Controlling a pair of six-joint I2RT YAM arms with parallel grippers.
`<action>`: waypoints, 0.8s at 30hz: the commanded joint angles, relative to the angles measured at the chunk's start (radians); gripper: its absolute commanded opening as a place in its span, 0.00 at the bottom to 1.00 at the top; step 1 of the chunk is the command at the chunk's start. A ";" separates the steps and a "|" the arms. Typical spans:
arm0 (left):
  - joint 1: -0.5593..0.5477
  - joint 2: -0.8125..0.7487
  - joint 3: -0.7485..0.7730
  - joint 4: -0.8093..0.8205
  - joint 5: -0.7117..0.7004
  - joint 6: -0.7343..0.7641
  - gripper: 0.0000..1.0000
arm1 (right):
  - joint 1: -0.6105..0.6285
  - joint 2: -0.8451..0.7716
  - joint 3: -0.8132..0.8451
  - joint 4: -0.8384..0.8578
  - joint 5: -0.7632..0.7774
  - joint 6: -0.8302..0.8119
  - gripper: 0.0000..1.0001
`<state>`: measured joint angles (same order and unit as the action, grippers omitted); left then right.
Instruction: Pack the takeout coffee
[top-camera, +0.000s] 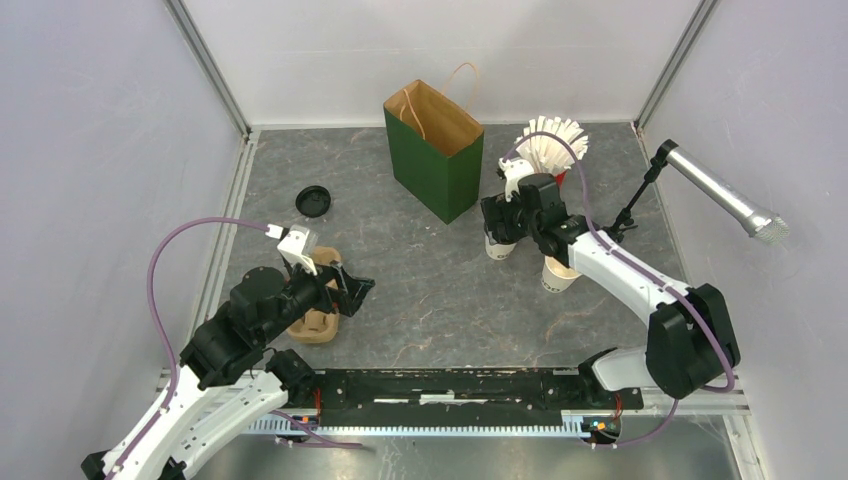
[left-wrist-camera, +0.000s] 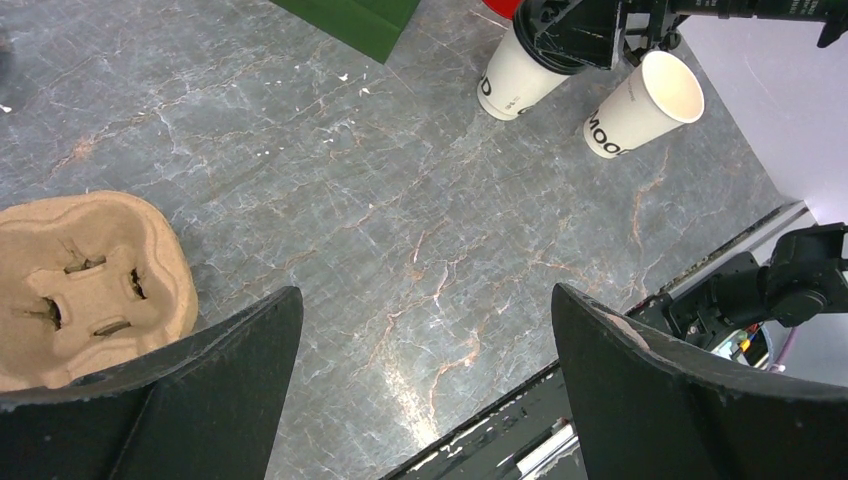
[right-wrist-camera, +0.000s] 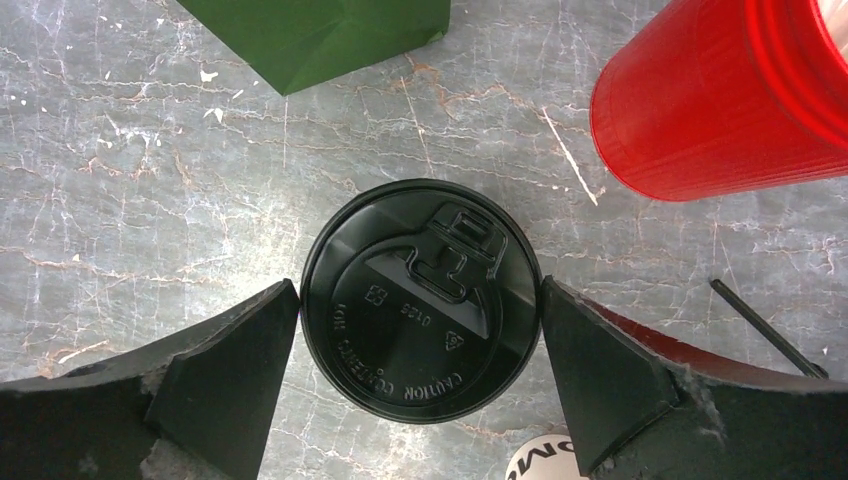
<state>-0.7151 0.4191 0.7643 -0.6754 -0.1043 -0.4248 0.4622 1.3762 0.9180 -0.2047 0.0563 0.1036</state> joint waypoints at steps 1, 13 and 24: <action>-0.002 0.002 0.003 0.010 -0.021 0.054 1.00 | -0.003 -0.003 0.056 -0.043 -0.004 -0.008 0.98; -0.001 0.002 0.000 0.004 -0.029 0.054 1.00 | -0.004 -0.093 0.120 -0.135 -0.018 -0.024 0.96; -0.001 -0.014 0.014 -0.036 -0.106 0.044 1.00 | -0.005 -0.153 0.136 -0.339 0.140 0.033 0.79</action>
<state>-0.7151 0.4332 0.7643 -0.7174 -0.1764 -0.4244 0.4622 1.2949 1.0100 -0.4095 0.0803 0.1001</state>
